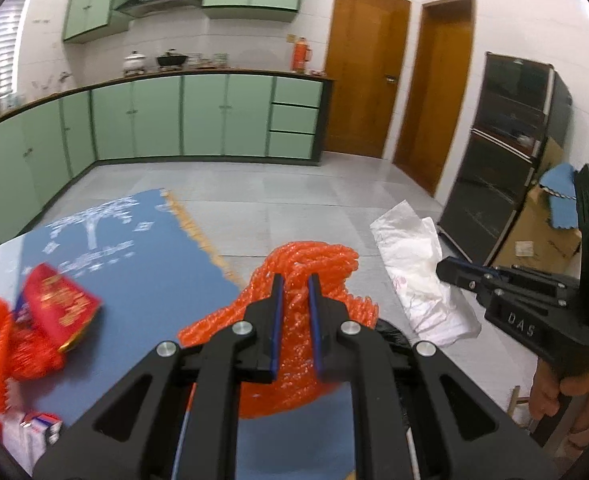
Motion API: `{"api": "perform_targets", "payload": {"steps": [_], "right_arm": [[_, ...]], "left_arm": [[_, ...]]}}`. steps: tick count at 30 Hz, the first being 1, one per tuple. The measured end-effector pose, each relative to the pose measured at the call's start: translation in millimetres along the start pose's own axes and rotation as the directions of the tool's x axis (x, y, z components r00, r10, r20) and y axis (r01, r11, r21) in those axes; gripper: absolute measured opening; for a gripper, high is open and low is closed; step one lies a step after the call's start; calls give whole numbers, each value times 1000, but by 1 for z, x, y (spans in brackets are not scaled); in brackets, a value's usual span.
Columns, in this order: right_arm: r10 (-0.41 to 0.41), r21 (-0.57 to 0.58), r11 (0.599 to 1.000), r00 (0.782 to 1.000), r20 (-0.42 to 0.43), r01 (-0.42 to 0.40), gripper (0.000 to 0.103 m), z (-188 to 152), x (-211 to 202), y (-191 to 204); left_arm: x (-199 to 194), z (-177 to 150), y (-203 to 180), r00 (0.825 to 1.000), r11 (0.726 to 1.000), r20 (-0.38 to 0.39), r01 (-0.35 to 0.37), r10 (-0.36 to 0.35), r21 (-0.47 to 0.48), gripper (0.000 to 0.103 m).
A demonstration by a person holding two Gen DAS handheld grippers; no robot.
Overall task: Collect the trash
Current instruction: 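Grasp the orange foam net with left gripper while right carries tissue to bin, then release the tissue and orange net into the bin from both grippers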
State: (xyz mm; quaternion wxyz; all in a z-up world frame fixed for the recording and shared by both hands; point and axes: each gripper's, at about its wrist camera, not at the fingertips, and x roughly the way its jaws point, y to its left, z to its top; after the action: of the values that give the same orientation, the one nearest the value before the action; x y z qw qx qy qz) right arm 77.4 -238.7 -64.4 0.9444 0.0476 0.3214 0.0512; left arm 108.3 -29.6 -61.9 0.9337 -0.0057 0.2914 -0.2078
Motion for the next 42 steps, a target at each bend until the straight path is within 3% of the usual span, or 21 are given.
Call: {"api": "perform_targets", "payload": {"steps": [7,16,23,29,36,38,40,42], "right_arm": [[-71,60,996,997,-11,72,2,-5,1,-46],[-139,119,982,989,-50,145,2,-20,9,-91],[-135,120,982,987,-90,146,3,-28,23,-100],[-120,106,985,982,-145,136,5,-42,50,-99],[-112,105,986,976,-187,133,31,-49,61,-90],[-113,98,986,978,-176,132,43,-47,57,-88],[-119,84,988,981,-152,133,61,-40,50,-80],[-112,63,991,986,-121,120,67,-32,44,-68]], "left_arm": [[40,15,-42,995,995,-7,95,-95,41,11],[96,24,-73,977,978,-46,207,-207,15,11],[124,10,-76,975,983,-135,181,-177,18,38],[124,2,-53,977,990,-160,139,-141,-24,40],[105,4,-26,983,993,-143,102,-111,-65,46],[93,4,-14,988,993,-127,81,-91,-83,50],[83,3,-7,991,994,-114,58,-69,-97,53],[66,4,7,995,994,-91,17,-27,-109,60]]}}
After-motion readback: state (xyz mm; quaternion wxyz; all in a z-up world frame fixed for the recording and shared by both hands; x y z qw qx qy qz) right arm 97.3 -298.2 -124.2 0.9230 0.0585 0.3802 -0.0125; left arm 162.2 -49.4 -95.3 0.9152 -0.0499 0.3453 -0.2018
